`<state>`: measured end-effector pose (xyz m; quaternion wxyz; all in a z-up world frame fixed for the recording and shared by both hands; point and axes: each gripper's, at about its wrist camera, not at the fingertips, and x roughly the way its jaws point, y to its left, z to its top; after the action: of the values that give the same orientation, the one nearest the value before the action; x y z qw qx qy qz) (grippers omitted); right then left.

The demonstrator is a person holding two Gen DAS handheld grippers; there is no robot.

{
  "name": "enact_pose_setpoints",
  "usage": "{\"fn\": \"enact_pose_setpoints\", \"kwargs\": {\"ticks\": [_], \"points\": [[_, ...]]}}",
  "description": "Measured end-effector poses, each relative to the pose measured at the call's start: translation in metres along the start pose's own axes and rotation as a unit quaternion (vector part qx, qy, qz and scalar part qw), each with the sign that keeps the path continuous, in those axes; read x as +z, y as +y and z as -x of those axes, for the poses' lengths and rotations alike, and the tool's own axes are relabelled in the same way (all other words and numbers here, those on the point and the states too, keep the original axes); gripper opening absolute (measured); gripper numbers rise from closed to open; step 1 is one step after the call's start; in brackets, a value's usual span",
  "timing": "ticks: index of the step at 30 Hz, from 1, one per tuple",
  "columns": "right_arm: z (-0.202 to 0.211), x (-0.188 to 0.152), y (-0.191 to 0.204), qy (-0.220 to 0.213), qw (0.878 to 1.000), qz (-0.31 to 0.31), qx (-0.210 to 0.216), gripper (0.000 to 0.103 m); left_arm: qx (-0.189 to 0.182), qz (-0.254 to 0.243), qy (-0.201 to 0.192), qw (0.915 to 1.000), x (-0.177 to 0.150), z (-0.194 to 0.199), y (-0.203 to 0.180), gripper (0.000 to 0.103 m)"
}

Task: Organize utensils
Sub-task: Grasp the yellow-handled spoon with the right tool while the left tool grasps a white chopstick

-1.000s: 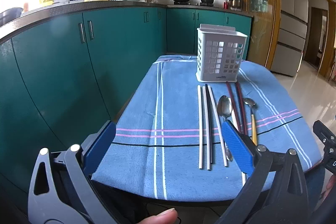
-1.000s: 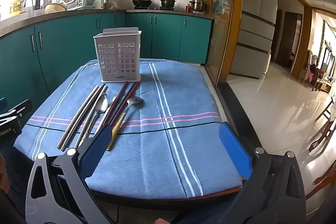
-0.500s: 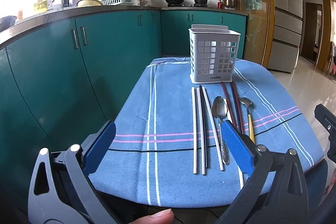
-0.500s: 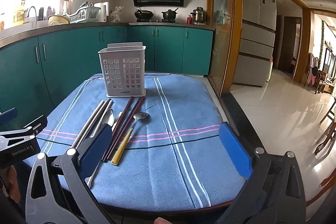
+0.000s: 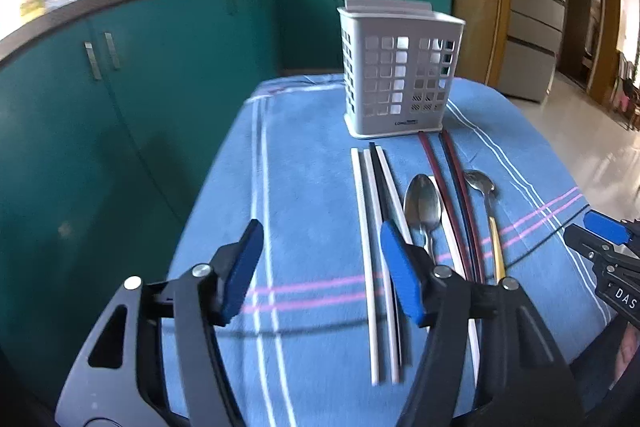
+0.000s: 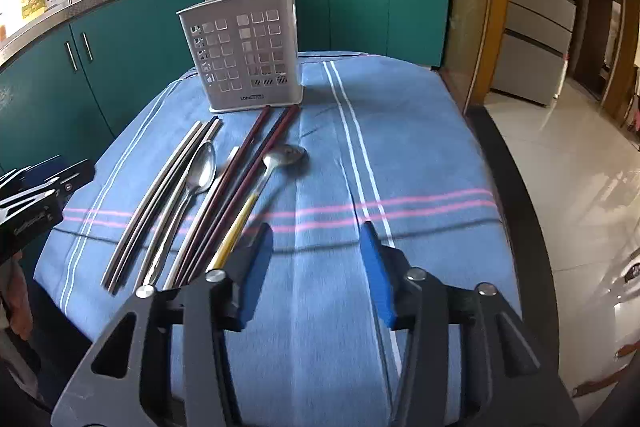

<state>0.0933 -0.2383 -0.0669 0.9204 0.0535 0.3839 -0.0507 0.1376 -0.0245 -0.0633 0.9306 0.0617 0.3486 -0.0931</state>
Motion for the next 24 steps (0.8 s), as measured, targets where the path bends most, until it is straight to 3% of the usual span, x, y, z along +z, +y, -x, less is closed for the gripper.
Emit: {"fn": "enact_pose_setpoints", "kwargs": {"ticks": [4,8,15,19,23,24], "points": [[-0.022,0.020,0.004,0.016,1.000,0.011,0.001,0.042,-0.006,-0.021,0.036,0.9991,0.023,-0.042,-0.003,0.055],[-0.044,0.036,0.006,0.033,0.999,0.010,0.027,0.042,-0.023,-0.005,0.075,0.9969,0.035,-0.076,0.001,0.039],[-0.077,0.053,0.033,0.065,0.996,0.034,0.048,0.042,-0.033,0.016,0.103,0.9940,0.044,-0.108,0.002,0.039],[-0.095,0.059,0.037,0.078,0.996,0.049,0.017,0.041,-0.040,0.017,0.118,0.9920,0.048,-0.118,0.000,0.039],[-0.098,0.061,0.011,0.080,0.996,0.028,0.002,0.039,-0.040,0.016,0.114,0.9925,0.051,-0.111,0.000,0.047],[-0.097,0.060,-0.001,0.079,0.997,0.018,-0.018,0.039,-0.040,0.015,0.110,0.9930,0.052,-0.108,0.000,0.049]]}}
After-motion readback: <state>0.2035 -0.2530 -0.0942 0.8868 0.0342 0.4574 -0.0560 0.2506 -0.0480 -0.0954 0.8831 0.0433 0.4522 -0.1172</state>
